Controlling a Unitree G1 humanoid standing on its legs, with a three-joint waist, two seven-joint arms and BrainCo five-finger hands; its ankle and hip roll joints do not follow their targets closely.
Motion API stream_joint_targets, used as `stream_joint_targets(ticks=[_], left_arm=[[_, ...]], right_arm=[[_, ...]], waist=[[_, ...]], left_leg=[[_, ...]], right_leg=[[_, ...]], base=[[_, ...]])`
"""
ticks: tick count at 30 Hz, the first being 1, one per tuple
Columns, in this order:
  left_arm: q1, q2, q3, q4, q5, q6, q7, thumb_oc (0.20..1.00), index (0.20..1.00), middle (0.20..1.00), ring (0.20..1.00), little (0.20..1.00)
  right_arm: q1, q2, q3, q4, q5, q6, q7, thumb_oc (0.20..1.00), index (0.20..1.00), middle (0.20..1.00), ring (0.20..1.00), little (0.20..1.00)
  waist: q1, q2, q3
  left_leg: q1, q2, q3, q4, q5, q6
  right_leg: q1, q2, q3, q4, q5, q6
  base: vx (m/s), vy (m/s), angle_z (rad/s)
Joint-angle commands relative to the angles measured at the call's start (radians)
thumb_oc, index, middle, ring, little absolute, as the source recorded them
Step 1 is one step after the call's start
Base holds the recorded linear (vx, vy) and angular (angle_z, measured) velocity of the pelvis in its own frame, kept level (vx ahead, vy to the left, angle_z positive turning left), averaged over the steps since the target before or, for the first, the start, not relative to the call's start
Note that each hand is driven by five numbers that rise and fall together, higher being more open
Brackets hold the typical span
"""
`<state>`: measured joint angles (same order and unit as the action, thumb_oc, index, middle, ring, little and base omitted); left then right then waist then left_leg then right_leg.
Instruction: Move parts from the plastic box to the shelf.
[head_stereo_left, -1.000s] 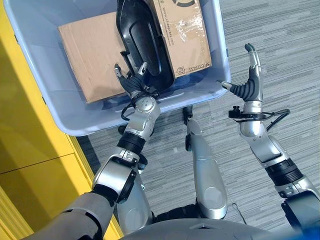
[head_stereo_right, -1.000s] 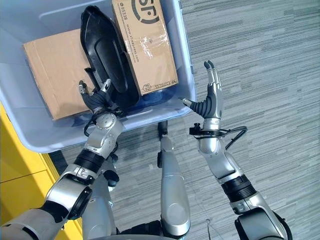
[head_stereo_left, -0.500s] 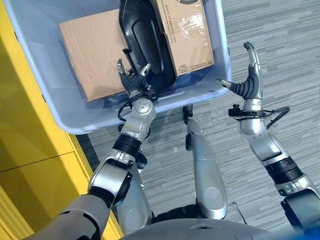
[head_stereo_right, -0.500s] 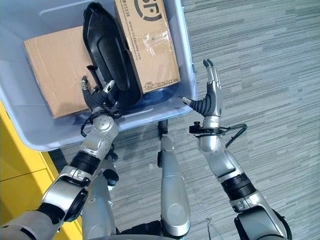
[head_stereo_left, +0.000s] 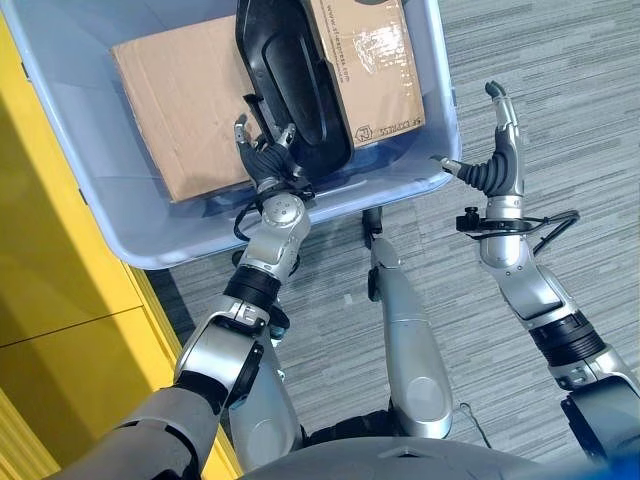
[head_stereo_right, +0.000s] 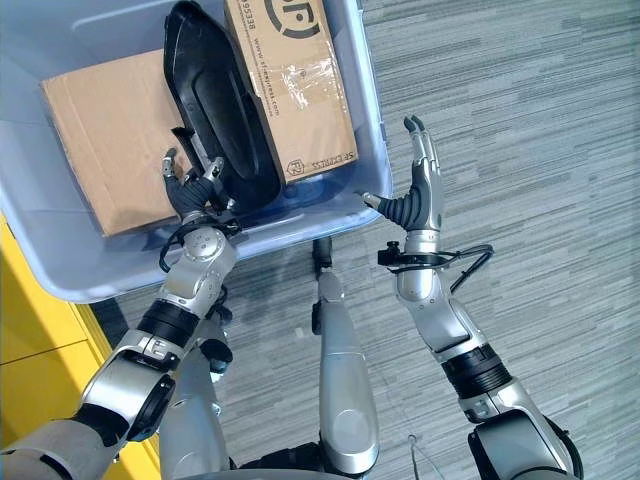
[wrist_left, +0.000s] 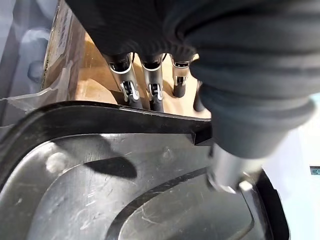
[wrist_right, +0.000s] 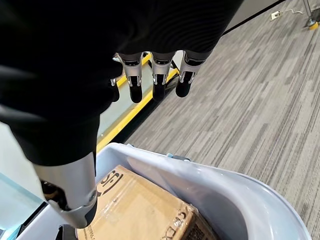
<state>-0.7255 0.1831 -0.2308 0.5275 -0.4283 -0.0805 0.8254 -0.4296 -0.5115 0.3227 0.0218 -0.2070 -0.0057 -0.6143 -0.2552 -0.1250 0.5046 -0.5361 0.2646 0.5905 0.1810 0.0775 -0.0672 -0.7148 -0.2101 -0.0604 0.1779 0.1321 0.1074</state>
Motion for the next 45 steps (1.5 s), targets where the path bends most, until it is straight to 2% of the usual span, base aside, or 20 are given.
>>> stream_joint_targets(ticks=[1, 5, 16, 18, 24, 26, 29, 30, 31, 33, 35, 38, 41, 42, 43, 44, 45], left_arm=[[-0.001, -0.124, -0.075, 0.133, -0.120, 0.168, -0.116, 0.200, 0.200, 0.200, 0.200, 0.200], [-0.012, -0.134, -0.070, 0.156, -0.201, 0.166, -0.086, 0.200, 0.200, 0.200, 0.200, 0.200], [-0.021, -0.158, -0.069, 0.157, -0.230, 0.159, -0.067, 0.200, 0.200, 0.200, 0.200, 0.200], [-0.015, -0.162, -0.064, 0.147, -0.258, 0.120, -0.065, 0.200, 0.200, 0.200, 0.200, 0.200], [-0.006, -0.161, -0.054, 0.120, -0.264, 0.074, -0.058, 0.200, 0.200, 0.200, 0.200, 0.200], [0.008, -0.161, -0.049, 0.103, -0.244, 0.038, -0.050, 0.200, 0.200, 0.200, 0.200, 0.200], [0.041, -0.134, -0.034, 0.037, -0.143, -0.061, -0.017, 0.200, 0.200, 0.200, 0.200, 0.200], [0.050, -0.124, -0.033, 0.005, -0.123, -0.074, 0.003, 0.200, 0.200, 0.200, 0.200, 0.200], [0.084, -0.091, -0.025, -0.099, -0.066, -0.093, 0.060, 0.200, 0.200, 0.200, 0.200, 0.200], [0.104, -0.075, -0.017, -0.144, -0.022, -0.115, 0.082, 0.200, 0.200, 0.200, 0.200, 0.200], [0.142, -0.027, 0.009, -0.257, 0.029, -0.100, 0.123, 0.213, 0.213, 0.213, 0.213, 0.213], [0.170, 0.003, 0.036, -0.331, 0.084, -0.087, 0.168, 0.238, 0.238, 0.238, 0.238, 0.238], [0.188, 0.024, 0.051, -0.369, 0.100, -0.075, 0.189, 0.313, 0.313, 0.313, 0.313, 0.313], [0.197, 0.036, 0.064, -0.386, 0.115, -0.077, 0.205, 0.404, 0.404, 0.404, 0.404, 0.404], [0.201, 0.042, 0.068, -0.393, 0.113, -0.076, 0.196, 0.570, 0.570, 0.570, 0.570, 0.570], [0.210, 0.051, 0.074, -0.397, 0.125, -0.065, 0.185, 1.000, 1.000, 1.000, 1.000, 1.000], [0.213, 0.055, 0.075, -0.399, 0.132, -0.062, 0.187, 1.000, 1.000, 1.000, 1.000, 1.000]], right_arm=[[-0.012, -0.016, -0.026, -0.068, 0.008, -0.011, -0.021, 1.000, 1.000, 1.000, 1.000, 1.000], [-0.018, -0.022, -0.019, -0.069, 0.020, -0.008, -0.028, 1.000, 1.000, 1.000, 1.000, 1.000], [-0.018, -0.017, -0.003, -0.070, 0.025, 0.004, -0.039, 1.000, 1.000, 1.000, 1.000, 1.000], [-0.010, -0.018, -0.001, -0.072, 0.021, -0.007, -0.035, 1.000, 1.000, 1.000, 1.000, 1.000], [0.007, -0.015, -0.006, -0.075, 0.009, -0.031, -0.029, 1.000, 1.000, 1.000, 1.000, 1.000], [0.018, -0.017, -0.009, -0.076, 0.010, -0.046, -0.031, 1.000, 1.000, 1.000, 1.000, 1.000], [0.030, -0.015, -0.015, -0.081, 0.006, -0.067, -0.012, 1.000, 1.000, 1.000, 1.000, 1.000], [0.037, -0.015, -0.015, -0.084, 0.002, -0.071, -0.007, 1.000, 1.000, 1.000, 1.000, 1.000], [0.056, -0.011, -0.017, -0.089, 0.002, -0.082, 0.004, 1.000, 1.000, 1.000, 1.000, 1.000], [0.066, -0.003, -0.014, -0.090, 0.006, -0.090, 0.020, 1.000, 1.000, 1.000, 1.000, 1.000], [0.090, -0.001, -0.008, -0.093, 0.000, -0.106, 0.027, 1.000, 1.000, 1.000, 1.000, 1.000], [0.092, 0.004, 0.000, -0.087, 0.000, -0.104, 0.033, 1.000, 1.000, 1.000, 1.000, 1.000], [0.093, 0.007, 0.006, -0.084, -0.001, -0.098, 0.041, 1.000, 1.000, 1.000, 1.000, 1.000], [0.094, 0.006, 0.010, -0.081, 0.000, -0.097, 0.041, 1.000, 1.000, 1.000, 1.000, 1.000], [0.094, 0.005, 0.012, -0.080, 0.000, -0.095, 0.040, 1.000, 1.000, 1.000, 1.000, 1.000], [0.094, 0.004, 0.016, -0.076, 0.001, -0.093, 0.041, 1.000, 1.000, 1.000, 1.000, 1.000], [0.094, 0.005, 0.016, -0.075, 0.000, -0.090, 0.044, 1.000, 1.000, 1.000, 1.000, 1.000]], waist=[[-0.042, -0.002, 0.015], [-0.046, -0.011, 0.015], [-0.055, -0.026, 0.015], [-0.057, -0.020, 0.015], [-0.053, -0.008, 0.015], [-0.048, 0.000, 0.015], [-0.029, 0.016, 0.015], [-0.023, 0.021, 0.015], [-0.004, 0.036, 0.015], [0.009, 0.045, 0.015], [0.037, 0.061, 0.015], [0.059, 0.072, 0.015], [0.072, 0.079, 0.015], [0.081, 0.083, 0.015], [0.084, 0.084, 0.015], [0.091, 0.087, 0.015], [0.093, 0.087, 0.015]], left_leg=[[-0.053, 0.065, -0.113, 0.139, -0.127, -0.075], [-0.060, 0.069, -0.113, 0.143, -0.126, -0.076], [-0.067, 0.076, -0.111, 0.149, -0.125, -0.081], [-0.055, 0.075, -0.105, 0.137, -0.123, -0.080], [-0.037, 0.073, -0.099, 0.125, -0.119, -0.079], [-0.024, 0.069, -0.099, 0.115, -0.115, -0.078], [0.006, 0.063, -0.100, 0.099, -0.113, -0.076], [0.014, 0.061, -0.102, 0.094, -0.112, -0.075], [0.040, 0.050, -0.112, 0.077, -0.110, -0.071], [0.057, 0.043, -0.118, 0.068, -0.111, -0.067], [0.091, 0.034, -0.135, 0.056, -0.113, -0.060], [0.120, 0.031, -0.150, 0.051, -0.116, -0.058], [0.143, 0.029, -0.158, 0.049, -0.119, -0.055], [0.154, 0.029, -0.164, 0.051, -0.122, -0.054], [0.159, 0.028, -0.167, 0.052, -0.123, -0.054], [0.169, 0.028, -0.172, 0.054, -0.126, -0.052], [0.174, 0.029, -0.175, 0.056, -0.128, -0.051]], right_leg=[[-0.033, 0.030, -0.077, 0.100, -0.116, 0.045], [-0.037, 0.035, -0.078, 0.102, -0.116, 0.044], [-0.041, 0.046, -0.078, 0.100, -0.115, 0.037], [-0.038, 0.046, -0.077, 0.102, -0.122, 0.035], [-0.026, 0.040, -0.077, 0.103, -0.128, 0.032], [-0.016, 0.035, -0.080, 0.103, -0.131, 0.031], [0.008, 0.023, -0.091, 0.105, -0.142, 0.032], [0.016, 0.019, -0.093, 0.105, -0.145, 0.032], [0.039, 0.011, -0.101, 0.108, -0.155, 0.031], [0.054, 0.006, -0.107, 0.112, -0.161, 0.029], [0.089, -0.008, -0.124, 0.123, -0.177, 0.027], [0.124, -0.022, -0.138, 0.127, -0.185, 0.028], [0.152, -0.031, -0.145, 0.130, -0.191, 0.029], [0.167, -0.038, -0.148, 0.135, -0.195, 0.030], [0.173, -0.041, -0.149, 0.138, -0.197, 0.031], [0.186, -0.047, -0.152, 0.145, -0.201, 0.032], [0.192, -0.049, -0.154, 0.147, -0.202, 0.032]], base=[[0.00, 0.000, 0.00], [0.00, -0.015, -0.02], [0.00, -0.026, -0.02], [0.00, 0.000, 0.00], [-0.01, 0.030, 0.00], [-0.02, 0.057, -0.02], [-0.02, 0.068, 0.00], [-0.03, 0.086, 0.03], [-0.02, 0.074, 0.05], [-0.02, 0.064, 0.07], [-0.01, 0.063, 0.17], [-0.01, 0.052, 0.21], [0.01, 0.042, 0.14], [0.02, 0.050, 0.14], [0.02, 0.065, 0.16], [0.02, 0.044, 0.09], [0.03, 0.039, 0.08]])
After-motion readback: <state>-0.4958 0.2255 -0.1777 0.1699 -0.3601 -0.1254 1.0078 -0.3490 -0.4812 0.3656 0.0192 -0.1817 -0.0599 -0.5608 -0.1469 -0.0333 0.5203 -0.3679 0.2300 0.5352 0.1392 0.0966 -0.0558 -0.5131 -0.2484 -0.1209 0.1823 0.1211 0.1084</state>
